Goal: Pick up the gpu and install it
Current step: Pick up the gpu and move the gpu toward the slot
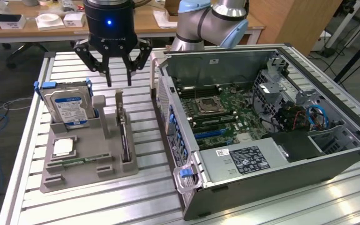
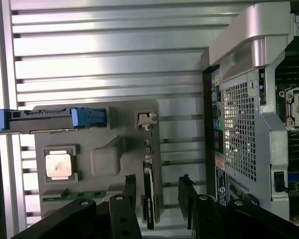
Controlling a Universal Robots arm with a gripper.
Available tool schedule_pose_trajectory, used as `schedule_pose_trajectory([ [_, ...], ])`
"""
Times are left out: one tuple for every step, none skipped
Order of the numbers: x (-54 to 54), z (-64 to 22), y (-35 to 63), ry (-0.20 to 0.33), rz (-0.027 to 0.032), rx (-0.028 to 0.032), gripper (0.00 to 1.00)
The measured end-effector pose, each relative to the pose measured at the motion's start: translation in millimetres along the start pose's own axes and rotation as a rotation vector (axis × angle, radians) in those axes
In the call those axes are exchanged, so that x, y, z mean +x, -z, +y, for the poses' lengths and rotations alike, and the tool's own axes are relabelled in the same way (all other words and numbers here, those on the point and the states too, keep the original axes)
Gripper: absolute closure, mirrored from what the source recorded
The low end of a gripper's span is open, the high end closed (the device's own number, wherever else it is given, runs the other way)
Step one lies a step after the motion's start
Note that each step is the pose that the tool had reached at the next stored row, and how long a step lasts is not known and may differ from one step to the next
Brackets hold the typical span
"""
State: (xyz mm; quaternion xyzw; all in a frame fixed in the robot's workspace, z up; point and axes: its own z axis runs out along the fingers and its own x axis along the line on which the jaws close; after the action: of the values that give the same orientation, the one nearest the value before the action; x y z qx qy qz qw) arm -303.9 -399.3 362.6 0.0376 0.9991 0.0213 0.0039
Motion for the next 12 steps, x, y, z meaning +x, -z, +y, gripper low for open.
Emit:
schedule_pose_trajectory([
  [0.0, 0.0, -0.3, 0.0, 0.0001, 0.0, 0.53],
  [0.0, 0.0, -0.6, 0.0, 0.0001, 0.0, 0.53],
  [0.0, 0.0, -1.0, 0.0, 0.0, 0.0, 0.53],
  [0.0, -0.1, -1.3, 0.0, 0.0, 0.0, 0.53],
  [0.0, -0.1, -1.6, 0.0, 0.0, 0.0, 0.53],
  [0.0, -0.1, -1.9, 0.0, 0.0, 0.0, 0.53],
  [0.0, -0.1, -2.2, 0.0, 0.0, 0.0, 0.53],
  [0.0, -0.1, -2.5, 0.0, 0.0, 0.0, 0.53],
  [0.0, -0.1, -2.8, 0.0, 0.0, 0.0, 0.53],
  [0.0, -0.1, -3.1, 0.0, 0.0001, 0.0, 0.53],
  [0.0, -0.1, -3.4, 0.0, 0.0, 0.0001, 0.53],
  [0.0, -0.1, -3.7, 0.0, 0.0, 0.0, 0.53],
])
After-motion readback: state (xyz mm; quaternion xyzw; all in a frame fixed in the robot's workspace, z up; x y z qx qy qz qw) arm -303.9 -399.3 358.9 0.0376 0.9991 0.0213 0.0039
